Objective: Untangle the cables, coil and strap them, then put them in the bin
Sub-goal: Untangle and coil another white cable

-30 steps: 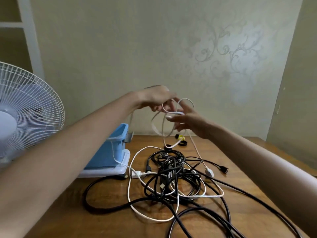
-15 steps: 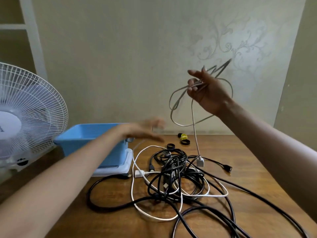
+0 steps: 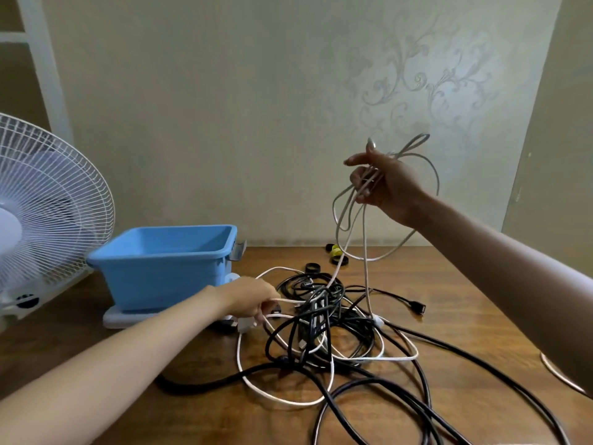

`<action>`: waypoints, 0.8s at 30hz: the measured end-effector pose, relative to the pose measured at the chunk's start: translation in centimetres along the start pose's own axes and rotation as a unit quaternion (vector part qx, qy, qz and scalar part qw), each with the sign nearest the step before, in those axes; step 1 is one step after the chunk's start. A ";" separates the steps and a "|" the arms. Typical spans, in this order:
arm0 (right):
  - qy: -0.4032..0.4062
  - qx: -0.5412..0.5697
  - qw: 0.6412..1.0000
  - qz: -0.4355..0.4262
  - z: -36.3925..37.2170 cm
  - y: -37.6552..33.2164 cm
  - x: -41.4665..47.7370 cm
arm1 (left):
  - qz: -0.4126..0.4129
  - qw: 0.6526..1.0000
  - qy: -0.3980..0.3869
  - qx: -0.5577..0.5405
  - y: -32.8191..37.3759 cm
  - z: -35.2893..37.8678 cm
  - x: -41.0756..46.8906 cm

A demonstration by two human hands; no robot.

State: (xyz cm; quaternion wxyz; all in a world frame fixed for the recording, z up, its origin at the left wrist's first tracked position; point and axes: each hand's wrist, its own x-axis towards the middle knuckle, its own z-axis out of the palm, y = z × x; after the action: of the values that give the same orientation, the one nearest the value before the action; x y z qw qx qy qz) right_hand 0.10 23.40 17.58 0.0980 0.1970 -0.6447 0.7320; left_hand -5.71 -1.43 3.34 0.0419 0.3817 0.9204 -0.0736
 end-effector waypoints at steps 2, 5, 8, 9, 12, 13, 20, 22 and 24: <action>-0.014 -0.027 1.000 0.005 0.0 0.3 0.0 | -0.008 0.999 0.006 0.038 -0.8 -1.1 -0.1; -0.033 -0.121 0.992 0.007 -0.2 0.6 -0.2 | -0.064 0.995 0.073 -0.025 -1.6 -4.1 -0.2; -0.074 -0.247 0.966 -0.003 0.1 1.0 -0.4 | -0.070 0.918 0.273 -0.279 -0.8 -9.1 -0.9; -0.091 -0.272 0.958 0.001 0.5 1.2 -0.5 | -0.038 0.876 0.323 -0.357 -0.1 -10.8 -1.3; -0.140 -0.309 0.940 0.016 2.6 1.8 -0.5 | 0.074 0.769 0.373 -0.513 3.0 -15.5 -2.0; -0.147 -0.326 0.934 0.014 3.4 2.2 -0.5 | 0.098 0.732 0.396 -0.545 3.7 -16.9 -2.0; -0.026 -0.424 0.905 0.036 1.6 3.1 0.3 | 0.153 0.348 0.582 -0.719 0.4 -25.8 -6.5; 0.021 -0.418 0.908 0.019 0.1 2.6 0.5 | 0.158 0.264 0.636 -0.708 -1.6 -26.5 -7.6; 0.063 -0.388 0.920 0.002 -0.4 2.0 0.9 | 0.102 0.265 0.699 -0.656 -2.6 -25.5 -7.4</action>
State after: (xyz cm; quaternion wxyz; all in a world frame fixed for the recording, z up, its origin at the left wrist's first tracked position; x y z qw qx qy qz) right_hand -1.59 23.43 16.15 0.2060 0.0960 -0.8709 0.4358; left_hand -2.85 -4.12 29.76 -0.3745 0.2190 0.2820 0.8557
